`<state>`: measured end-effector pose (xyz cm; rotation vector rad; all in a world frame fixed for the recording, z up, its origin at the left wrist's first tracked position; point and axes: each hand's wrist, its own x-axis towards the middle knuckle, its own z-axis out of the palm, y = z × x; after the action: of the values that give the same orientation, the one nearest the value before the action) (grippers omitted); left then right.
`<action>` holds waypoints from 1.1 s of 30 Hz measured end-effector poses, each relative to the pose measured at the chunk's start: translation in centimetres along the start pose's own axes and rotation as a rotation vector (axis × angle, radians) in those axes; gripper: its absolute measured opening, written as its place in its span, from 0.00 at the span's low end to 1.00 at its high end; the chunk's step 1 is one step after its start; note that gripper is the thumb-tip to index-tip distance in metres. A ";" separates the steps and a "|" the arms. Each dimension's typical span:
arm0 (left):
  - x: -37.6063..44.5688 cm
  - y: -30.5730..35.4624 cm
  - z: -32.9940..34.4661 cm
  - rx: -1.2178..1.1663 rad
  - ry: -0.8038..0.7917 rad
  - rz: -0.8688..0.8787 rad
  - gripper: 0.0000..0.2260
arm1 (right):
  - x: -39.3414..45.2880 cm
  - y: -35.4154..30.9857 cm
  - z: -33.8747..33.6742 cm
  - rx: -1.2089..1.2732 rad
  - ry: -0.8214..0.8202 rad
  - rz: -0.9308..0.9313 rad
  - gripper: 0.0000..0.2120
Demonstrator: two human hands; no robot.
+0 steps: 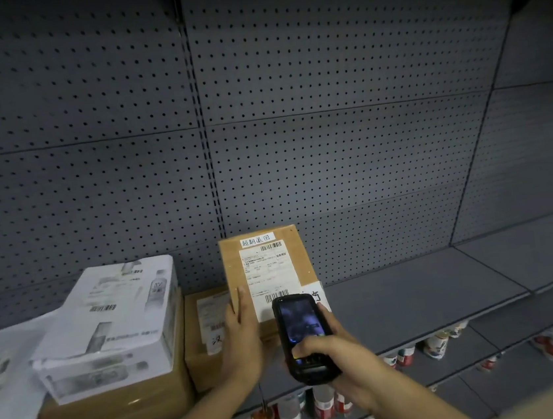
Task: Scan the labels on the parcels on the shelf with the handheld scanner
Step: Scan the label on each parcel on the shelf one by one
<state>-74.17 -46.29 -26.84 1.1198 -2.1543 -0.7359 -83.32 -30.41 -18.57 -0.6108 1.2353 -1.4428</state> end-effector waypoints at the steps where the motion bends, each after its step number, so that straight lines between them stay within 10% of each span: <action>1: 0.7 -0.1 0.3 0.008 -0.002 0.024 0.34 | 0.4 -0.1 -0.1 0.014 0.018 -0.006 0.34; 11: 5.0 -0.2 4.1 0.056 -0.148 -0.034 0.37 | 4.2 0.4 -2.2 0.138 0.268 -0.041 0.34; 33: 10.2 1.6 15.3 -0.074 -0.305 -0.273 0.46 | 10.4 -2.2 -13.4 0.042 0.258 0.080 0.36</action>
<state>-90.74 -51.07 -33.43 1.3505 -2.2193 -1.1656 -98.85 -35.65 -23.56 -0.3501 1.4087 -1.5094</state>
